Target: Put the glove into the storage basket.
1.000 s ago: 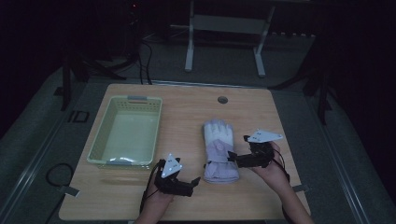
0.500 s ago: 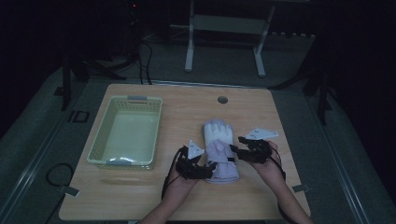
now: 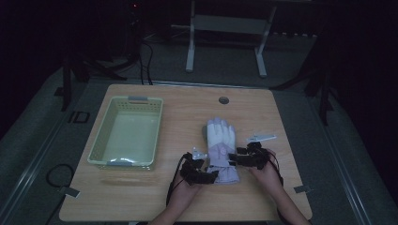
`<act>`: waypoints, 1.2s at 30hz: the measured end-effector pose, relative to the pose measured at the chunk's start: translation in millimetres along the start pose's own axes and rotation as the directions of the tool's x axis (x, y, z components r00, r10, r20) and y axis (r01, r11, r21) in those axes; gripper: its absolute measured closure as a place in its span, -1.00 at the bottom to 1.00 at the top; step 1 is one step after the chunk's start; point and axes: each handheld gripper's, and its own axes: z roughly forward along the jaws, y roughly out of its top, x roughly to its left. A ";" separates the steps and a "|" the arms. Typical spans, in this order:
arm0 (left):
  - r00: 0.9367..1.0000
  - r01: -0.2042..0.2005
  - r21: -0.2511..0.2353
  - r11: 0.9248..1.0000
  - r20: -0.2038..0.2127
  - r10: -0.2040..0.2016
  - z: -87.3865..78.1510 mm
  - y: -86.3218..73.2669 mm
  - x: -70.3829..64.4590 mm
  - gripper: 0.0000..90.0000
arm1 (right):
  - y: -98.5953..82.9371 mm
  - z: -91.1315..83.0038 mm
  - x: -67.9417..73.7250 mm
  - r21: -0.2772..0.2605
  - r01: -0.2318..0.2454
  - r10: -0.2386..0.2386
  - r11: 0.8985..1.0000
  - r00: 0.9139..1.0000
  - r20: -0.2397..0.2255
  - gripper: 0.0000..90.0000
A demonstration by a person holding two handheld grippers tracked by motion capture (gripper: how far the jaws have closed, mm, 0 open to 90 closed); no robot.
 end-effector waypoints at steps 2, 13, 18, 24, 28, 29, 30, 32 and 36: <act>0.999 0.019 0.007 1.000 0.027 -0.019 3.2 -0.7 3.2 -0.46 | 0.0 4.4 0.4 0.031 0.011 -0.011 0.999 1.000 0.010 0.04; 0.985 0.030 0.036 0.999 0.168 -0.036 3.0 2.4 12.5 0.33 | -0.6 15.7 -11.2 0.095 -0.104 0.117 0.990 0.983 -0.142 0.71; 0.989 0.008 0.065 0.998 0.149 -0.018 -0.7 8.2 8.3 0.61 | 3.3 11.5 12.3 0.071 0.005 -0.005 0.997 1.000 -0.004 0.79; 0.990 -0.021 0.080 0.997 0.137 0.010 -6.8 15.2 4.4 0.64 | 5.4 3.7 23.7 0.042 0.046 -0.049 0.998 0.997 0.054 0.80; 0.990 -0.033 0.085 0.996 0.143 0.021 -14.5 22.2 5.8 0.64 | 12.2 -1.5 28.4 0.036 0.058 -0.060 0.998 0.996 0.064 0.80; 0.990 -0.039 0.087 0.995 0.141 0.026 -16.1 23.2 6.1 0.65 | 15.8 -3.0 30.4 0.032 0.062 -0.064 0.998 0.996 0.065 0.80; 0.990 -0.043 0.088 0.995 0.139 0.031 -18.0 24.5 6.4 0.65 | 17.3 -3.9 31.8 0.026 0.070 -0.071 0.997 0.995 0.065 0.80; 0.989 -0.050 0.089 0.995 0.140 0.037 -22.3 26.8 6.3 0.65 | 18.7 -4.6 33.1 0.025 0.074 -0.076 0.997 0.995 0.069 0.80; 0.989 -0.062 0.089 0.994 0.143 0.049 -31.5 31.4 7.2 0.64 | 26.8 -9.2 39.2 0.014 0.081 -0.081 0.997 0.995 0.059 0.80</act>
